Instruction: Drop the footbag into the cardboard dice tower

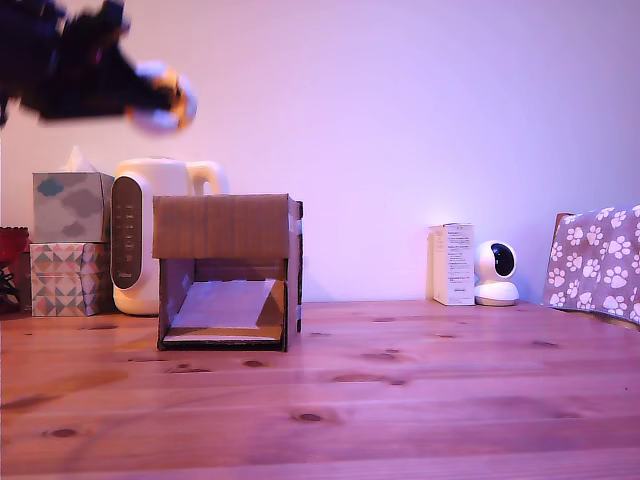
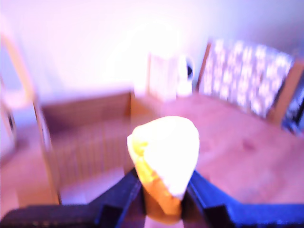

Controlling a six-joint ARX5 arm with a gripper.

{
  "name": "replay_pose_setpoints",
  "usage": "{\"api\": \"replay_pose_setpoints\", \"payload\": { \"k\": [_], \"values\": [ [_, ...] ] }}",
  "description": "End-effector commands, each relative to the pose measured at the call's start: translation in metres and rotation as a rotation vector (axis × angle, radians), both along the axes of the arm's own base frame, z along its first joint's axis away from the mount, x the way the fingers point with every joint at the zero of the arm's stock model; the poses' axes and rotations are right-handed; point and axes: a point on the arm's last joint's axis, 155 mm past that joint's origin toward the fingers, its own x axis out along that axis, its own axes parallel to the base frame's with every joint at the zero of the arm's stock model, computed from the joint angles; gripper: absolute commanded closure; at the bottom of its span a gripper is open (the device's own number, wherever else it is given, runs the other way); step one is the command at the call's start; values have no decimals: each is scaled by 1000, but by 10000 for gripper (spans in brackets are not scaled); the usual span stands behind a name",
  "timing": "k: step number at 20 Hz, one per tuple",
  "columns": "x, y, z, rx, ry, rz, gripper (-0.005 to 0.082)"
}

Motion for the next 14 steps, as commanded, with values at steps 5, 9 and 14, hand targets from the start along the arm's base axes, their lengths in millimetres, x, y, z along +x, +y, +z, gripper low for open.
{"api": "replay_pose_setpoints", "payload": {
  "k": [5, 9, 14],
  "values": [
    [28, -10, 20, 23, 41, -3, 645],
    [63, -22, 11, 76, 134, -7, 645],
    [107, -37, -3, 124, 219, -13, 645]
  ]
}}
